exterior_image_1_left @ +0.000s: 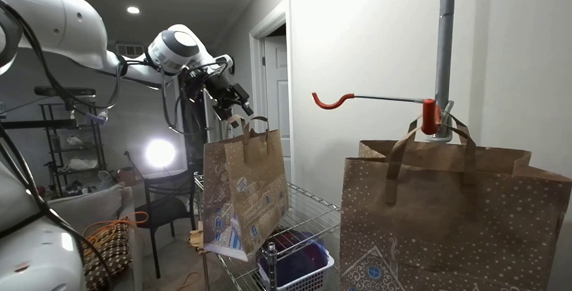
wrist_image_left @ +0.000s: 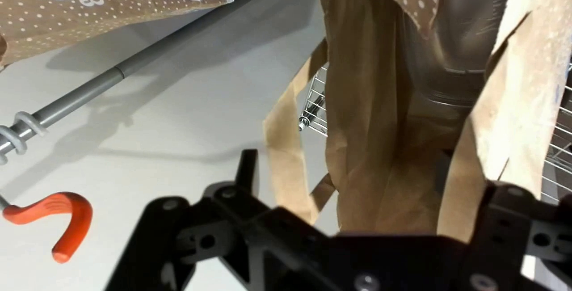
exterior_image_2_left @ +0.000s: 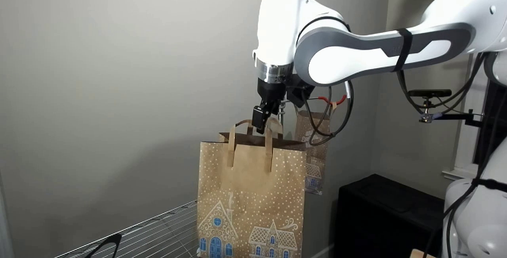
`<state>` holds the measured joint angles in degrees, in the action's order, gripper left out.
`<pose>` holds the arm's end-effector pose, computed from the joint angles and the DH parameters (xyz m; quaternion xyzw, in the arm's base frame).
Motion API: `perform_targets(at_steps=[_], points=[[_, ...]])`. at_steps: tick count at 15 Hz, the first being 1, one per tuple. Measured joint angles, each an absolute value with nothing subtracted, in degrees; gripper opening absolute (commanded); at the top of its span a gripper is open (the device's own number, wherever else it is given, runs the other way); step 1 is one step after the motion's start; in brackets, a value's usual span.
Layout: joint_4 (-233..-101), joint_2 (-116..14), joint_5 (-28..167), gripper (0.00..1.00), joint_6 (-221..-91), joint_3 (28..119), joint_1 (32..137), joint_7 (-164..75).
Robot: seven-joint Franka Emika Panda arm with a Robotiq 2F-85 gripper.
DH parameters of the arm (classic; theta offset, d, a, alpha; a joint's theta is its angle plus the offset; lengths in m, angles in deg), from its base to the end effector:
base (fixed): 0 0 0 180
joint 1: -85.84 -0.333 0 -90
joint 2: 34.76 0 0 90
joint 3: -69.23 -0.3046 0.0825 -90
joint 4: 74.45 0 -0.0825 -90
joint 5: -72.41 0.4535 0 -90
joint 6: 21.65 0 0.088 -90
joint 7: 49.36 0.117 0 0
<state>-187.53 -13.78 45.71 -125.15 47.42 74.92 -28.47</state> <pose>0.4639 0.2781 0.6155 0.9442 0.1268 0.2029 0.2262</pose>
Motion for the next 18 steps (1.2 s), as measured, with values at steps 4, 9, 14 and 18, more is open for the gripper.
perform_targets(at_steps=[4, 9, 14, 18], points=[[-189.15, -13.91, 46.58, 1.00, -125.34, 48.03, 74.90, -28.47], [-190.63, -13.82, 50.95, 0.67, -126.95, 50.00, 74.58, -29.19], [-190.82, -13.44, 59.24, 0.34, -130.84, 53.79, 74.30, -33.44], [-190.82, -13.04, 63.17, 0.07, -131.53, 55.86, 74.31, -35.48]])
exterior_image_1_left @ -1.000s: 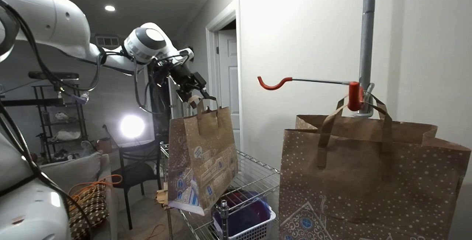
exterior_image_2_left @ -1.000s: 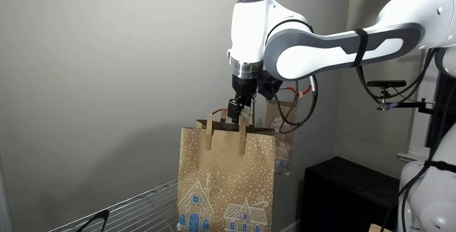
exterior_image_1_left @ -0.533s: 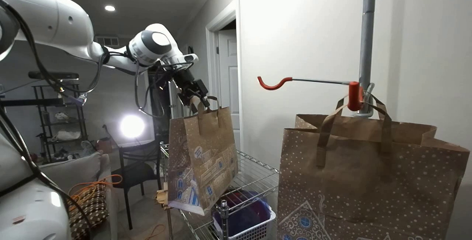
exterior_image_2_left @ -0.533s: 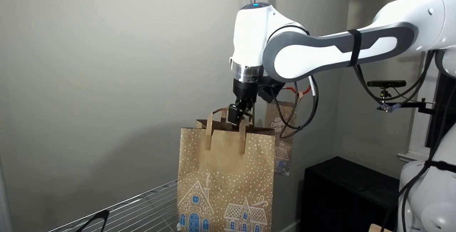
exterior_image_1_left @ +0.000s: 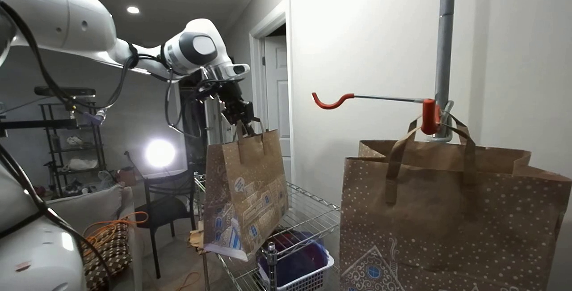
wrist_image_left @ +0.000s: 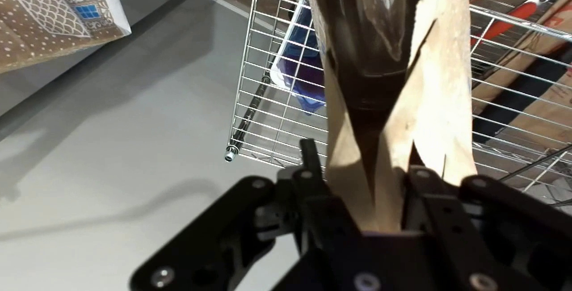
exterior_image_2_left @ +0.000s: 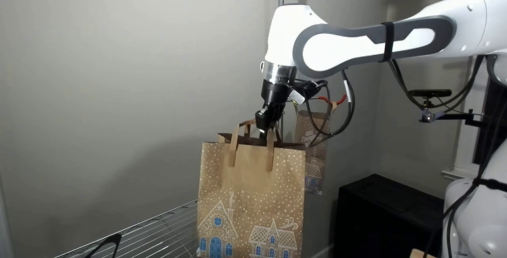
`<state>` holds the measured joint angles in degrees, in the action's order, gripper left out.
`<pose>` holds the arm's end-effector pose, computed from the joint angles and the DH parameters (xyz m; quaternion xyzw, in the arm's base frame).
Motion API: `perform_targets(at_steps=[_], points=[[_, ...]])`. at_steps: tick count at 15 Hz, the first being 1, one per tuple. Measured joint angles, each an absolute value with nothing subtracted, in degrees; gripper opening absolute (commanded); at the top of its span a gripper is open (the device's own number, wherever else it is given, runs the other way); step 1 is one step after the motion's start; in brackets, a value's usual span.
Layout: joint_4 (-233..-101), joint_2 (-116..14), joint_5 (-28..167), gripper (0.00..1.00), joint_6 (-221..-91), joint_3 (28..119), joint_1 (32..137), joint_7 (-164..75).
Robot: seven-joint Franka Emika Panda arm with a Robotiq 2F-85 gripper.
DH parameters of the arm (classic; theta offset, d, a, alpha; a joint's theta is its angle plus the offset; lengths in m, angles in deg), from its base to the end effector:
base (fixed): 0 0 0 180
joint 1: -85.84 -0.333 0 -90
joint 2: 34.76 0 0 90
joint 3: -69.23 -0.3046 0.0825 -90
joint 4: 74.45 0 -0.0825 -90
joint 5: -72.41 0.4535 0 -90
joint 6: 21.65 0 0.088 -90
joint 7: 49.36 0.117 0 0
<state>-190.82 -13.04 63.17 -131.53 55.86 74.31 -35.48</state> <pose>0.4901 0.2288 0.5983 0.9785 0.1095 0.1590 0.0733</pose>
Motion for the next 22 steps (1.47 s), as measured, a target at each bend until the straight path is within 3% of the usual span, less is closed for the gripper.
perform_targets(at_steps=[2, 10, 22], points=[[-190.82, -12.97, 64.86, 0.00, -131.73, 56.54, 74.31, -36.39], [-190.05, -12.30, 68.62, 0.00, -131.37, 57.65, 74.32, -39.31], [-172.27, -8.28, 68.61, 0.00, -108.32, 62.19, 74.48, -55.43]])
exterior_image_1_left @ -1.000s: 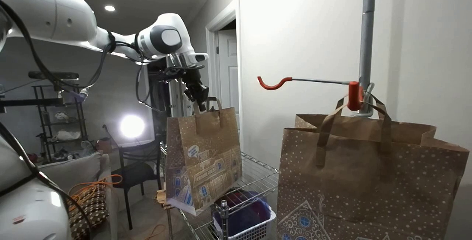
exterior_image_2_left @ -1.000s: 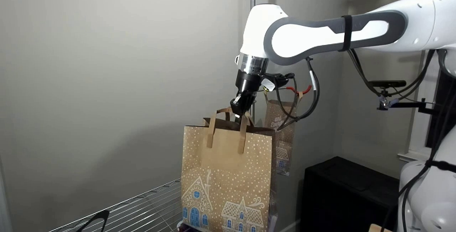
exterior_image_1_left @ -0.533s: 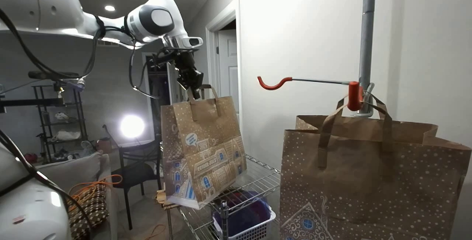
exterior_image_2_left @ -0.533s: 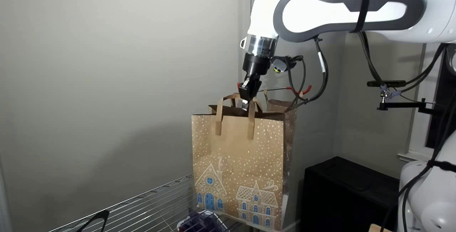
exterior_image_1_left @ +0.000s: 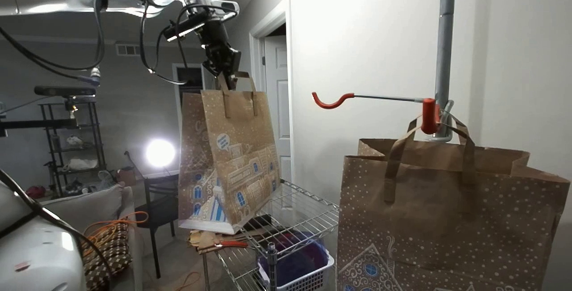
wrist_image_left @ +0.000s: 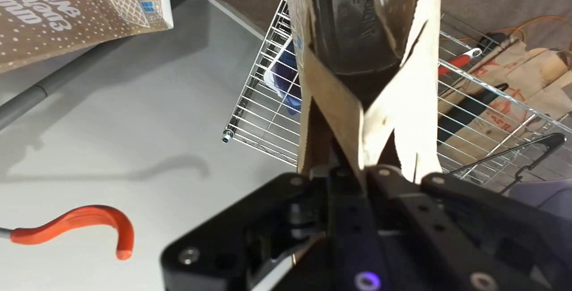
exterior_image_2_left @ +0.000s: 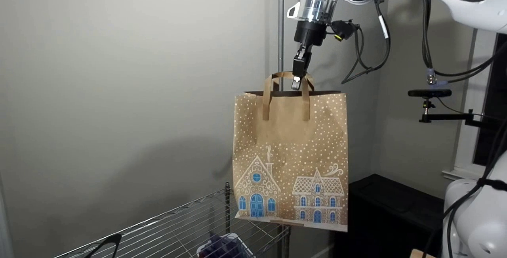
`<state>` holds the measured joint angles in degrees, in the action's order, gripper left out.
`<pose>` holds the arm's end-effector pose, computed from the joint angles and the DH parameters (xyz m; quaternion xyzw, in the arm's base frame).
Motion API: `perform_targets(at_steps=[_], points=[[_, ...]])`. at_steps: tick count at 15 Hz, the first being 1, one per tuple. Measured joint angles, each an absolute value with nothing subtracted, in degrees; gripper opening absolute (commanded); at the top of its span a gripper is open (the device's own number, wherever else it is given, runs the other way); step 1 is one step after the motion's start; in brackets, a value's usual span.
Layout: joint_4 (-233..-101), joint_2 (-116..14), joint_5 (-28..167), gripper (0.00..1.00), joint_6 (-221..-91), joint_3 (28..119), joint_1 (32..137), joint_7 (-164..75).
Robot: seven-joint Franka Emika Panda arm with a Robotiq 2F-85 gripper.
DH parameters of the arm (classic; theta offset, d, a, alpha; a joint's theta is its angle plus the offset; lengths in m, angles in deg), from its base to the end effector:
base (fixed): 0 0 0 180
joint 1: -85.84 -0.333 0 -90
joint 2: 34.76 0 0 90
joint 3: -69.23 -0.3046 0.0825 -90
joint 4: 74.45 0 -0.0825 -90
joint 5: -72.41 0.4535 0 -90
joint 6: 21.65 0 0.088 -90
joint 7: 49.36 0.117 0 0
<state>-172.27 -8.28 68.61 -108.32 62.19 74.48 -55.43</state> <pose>0.4318 0.1544 0.7748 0.9689 0.2009 0.1373 0.0460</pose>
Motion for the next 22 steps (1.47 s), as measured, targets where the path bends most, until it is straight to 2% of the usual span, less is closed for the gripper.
perform_targets(at_steps=[8, 15, 22], points=[[-157.06, -18.43, 72.13, 0.00, -102.56, 70.65, 76.09, -66.59], [-143.58, -31.78, 77.46, 0.00, -98.07, 71.26, 77.53, -68.24], [-137.10, -38.54, 79.89, 0.00, -96.72, 73.30, 77.69, -68.94]])
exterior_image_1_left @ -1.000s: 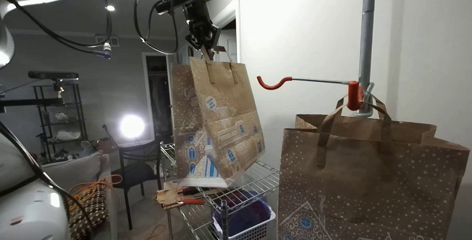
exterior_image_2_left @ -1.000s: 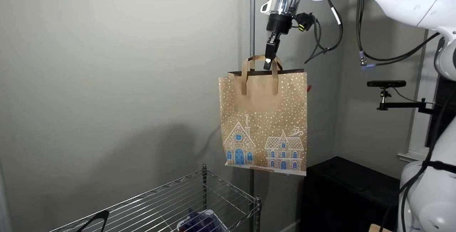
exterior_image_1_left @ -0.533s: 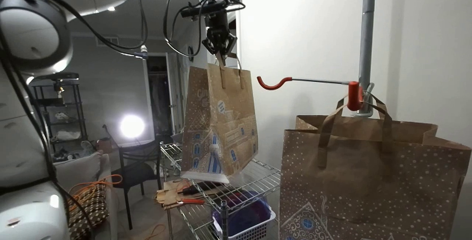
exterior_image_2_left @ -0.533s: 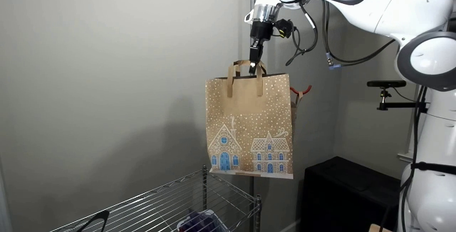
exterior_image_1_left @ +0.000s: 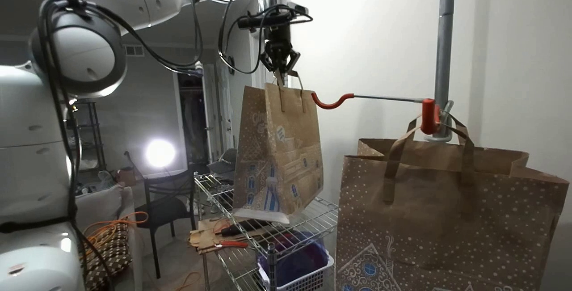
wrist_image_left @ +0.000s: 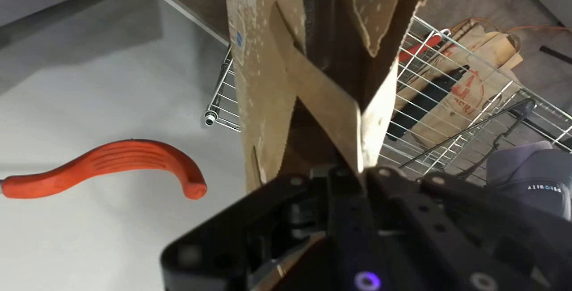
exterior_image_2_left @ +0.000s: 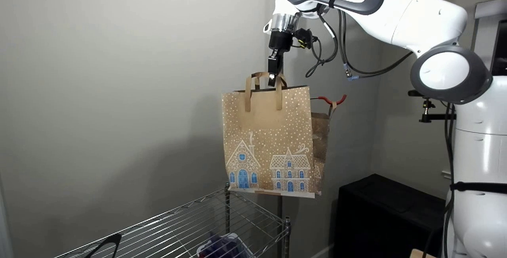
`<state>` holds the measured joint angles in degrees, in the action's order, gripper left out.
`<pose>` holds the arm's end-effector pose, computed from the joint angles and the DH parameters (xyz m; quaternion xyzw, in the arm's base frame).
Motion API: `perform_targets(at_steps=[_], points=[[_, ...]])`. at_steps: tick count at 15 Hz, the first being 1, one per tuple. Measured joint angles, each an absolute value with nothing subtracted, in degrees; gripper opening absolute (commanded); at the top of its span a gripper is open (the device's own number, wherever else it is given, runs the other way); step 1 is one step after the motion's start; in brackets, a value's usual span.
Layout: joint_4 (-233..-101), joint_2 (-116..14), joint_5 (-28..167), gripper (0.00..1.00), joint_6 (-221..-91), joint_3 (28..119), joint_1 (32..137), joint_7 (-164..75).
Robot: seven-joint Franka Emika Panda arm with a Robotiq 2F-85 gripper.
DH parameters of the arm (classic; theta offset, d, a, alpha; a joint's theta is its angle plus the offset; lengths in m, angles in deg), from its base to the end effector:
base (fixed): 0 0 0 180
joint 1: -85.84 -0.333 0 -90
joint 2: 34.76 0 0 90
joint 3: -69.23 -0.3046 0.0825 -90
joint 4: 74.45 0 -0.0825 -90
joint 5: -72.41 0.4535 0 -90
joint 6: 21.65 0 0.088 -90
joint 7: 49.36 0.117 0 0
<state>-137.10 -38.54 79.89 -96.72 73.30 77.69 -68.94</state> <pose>0.5862 0.0617 0.7871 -0.9696 -0.2253 -0.0825 0.0486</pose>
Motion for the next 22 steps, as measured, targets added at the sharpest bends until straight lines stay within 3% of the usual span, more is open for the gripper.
perform_targets(at_steps=[22], points=[[-141.01, -40.70, 83.29, 0.00, -99.38, 77.57, 81.74, -77.73]])
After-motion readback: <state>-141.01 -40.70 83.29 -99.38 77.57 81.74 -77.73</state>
